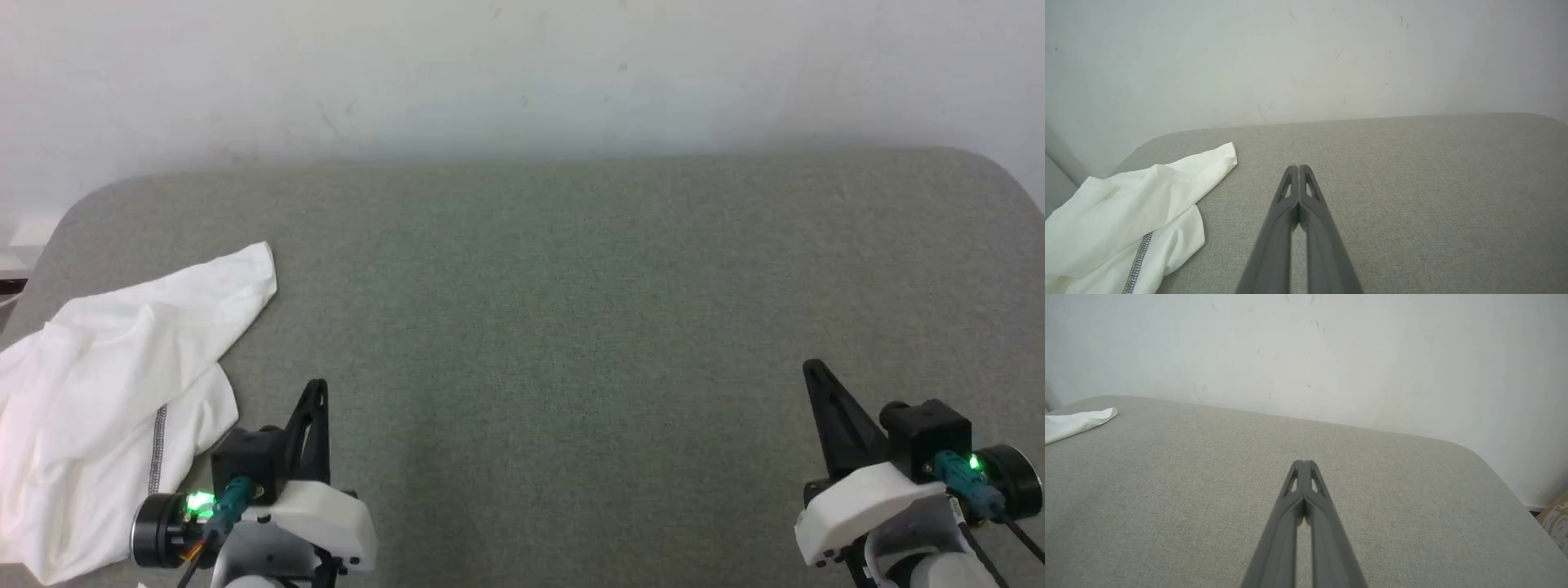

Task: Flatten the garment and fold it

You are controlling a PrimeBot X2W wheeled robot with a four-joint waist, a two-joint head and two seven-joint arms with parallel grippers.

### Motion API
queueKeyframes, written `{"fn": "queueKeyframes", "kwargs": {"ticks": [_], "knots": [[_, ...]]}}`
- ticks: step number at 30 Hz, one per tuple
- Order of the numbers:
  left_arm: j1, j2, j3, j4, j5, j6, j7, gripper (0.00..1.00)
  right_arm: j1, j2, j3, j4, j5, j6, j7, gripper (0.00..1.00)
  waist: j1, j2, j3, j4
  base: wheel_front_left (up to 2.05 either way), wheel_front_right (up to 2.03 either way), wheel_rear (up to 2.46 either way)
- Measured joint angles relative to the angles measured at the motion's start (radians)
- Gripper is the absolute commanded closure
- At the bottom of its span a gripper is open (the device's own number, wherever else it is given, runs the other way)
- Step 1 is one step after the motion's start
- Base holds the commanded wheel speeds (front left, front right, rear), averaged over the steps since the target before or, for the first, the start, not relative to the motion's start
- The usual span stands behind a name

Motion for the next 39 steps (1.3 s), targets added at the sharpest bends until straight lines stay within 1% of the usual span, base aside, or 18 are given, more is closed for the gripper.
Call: {"fn": "queueKeyframes", "kwargs": {"ticks": [20,21,39], "knots": [[0.000,0.000,0.000,0.000,0.000,0.000,0.000,1.00,0.000,0.000,0.000,0.000,0.000,0.000,0.000,1.00,0.0000,0.0000,0.000,0.000,0.00,0.00,0.00],[0.000,0.000,0.000,0.000,0.000,0.000,0.000,0.00,0.000,0.000,0.000,0.000,0.000,0.000,0.000,0.00,0.0000,0.0000,0.000,0.000,0.00,0.00,0.00],[0.000,0.000,0.000,0.000,-0.003,0.001,-0.011,0.00,0.001,-0.001,-0.003,-0.002,0.016,0.000,0.003,0.00,0.0000,0.0000,-0.003,0.003,0.00,0.00,0.00]]}}
